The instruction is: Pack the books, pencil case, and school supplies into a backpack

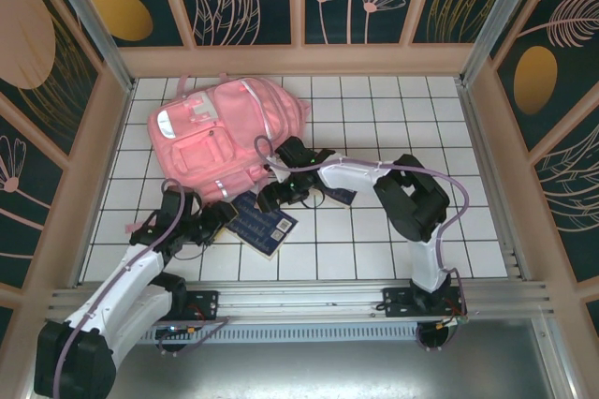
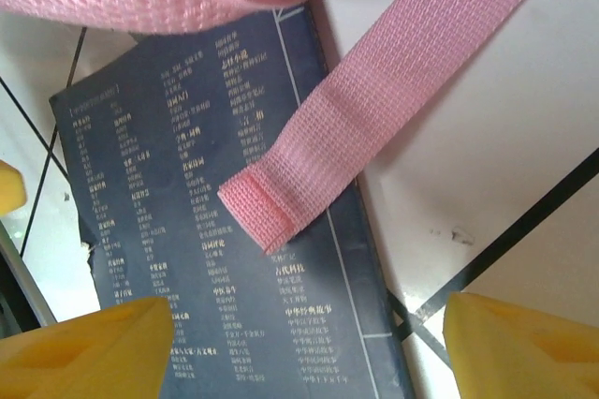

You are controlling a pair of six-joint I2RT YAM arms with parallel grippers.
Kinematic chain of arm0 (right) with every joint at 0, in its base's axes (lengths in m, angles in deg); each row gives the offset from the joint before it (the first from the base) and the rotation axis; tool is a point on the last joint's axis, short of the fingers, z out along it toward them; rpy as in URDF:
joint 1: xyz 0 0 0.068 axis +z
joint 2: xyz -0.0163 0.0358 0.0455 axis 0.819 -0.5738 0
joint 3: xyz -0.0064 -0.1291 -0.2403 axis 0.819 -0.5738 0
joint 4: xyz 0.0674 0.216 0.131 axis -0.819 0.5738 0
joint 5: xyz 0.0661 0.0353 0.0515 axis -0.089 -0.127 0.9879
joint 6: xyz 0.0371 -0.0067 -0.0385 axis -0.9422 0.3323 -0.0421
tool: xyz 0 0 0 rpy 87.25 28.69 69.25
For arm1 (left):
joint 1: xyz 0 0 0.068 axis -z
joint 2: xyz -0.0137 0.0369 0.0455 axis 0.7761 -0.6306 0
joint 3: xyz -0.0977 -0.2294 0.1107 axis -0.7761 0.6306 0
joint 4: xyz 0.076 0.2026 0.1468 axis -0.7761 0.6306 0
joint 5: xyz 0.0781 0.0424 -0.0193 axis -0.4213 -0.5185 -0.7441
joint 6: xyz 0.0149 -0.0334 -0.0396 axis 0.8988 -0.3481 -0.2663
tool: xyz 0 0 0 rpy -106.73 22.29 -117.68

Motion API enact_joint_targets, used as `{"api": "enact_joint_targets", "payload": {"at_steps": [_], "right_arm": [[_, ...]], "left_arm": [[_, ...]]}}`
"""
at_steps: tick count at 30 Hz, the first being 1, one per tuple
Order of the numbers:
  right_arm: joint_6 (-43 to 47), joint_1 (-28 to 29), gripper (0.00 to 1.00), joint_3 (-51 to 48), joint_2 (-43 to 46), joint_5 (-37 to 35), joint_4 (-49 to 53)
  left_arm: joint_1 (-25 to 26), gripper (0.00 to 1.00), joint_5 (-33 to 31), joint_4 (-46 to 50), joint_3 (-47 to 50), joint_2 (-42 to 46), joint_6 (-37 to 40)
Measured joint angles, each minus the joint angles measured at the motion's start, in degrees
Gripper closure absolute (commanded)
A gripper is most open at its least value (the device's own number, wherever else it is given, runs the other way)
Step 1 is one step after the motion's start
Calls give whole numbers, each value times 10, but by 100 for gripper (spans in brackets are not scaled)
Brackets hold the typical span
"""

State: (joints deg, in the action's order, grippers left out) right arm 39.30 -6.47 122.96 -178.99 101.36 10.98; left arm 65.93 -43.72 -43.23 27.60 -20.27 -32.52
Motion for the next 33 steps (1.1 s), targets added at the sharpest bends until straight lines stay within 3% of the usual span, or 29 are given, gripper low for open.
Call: {"api": "enact_joint_targets", "payload": {"at_steps": [9,22,30,33], "right_arm": [[0,6,25,8,-17,12,10],[5,17,27,30,-37,33,21],[-26,34,28,18,-37,155,7],[-44,35,36,10,-37,187,-12]], "left_arm": [[1,38,19,-46,61,-25,-33],[3,38,45,-148,63,-103,-36],[3,39,54,-169,63,-116,-36],[3,39,54,-169,63,-116,-36]]}}
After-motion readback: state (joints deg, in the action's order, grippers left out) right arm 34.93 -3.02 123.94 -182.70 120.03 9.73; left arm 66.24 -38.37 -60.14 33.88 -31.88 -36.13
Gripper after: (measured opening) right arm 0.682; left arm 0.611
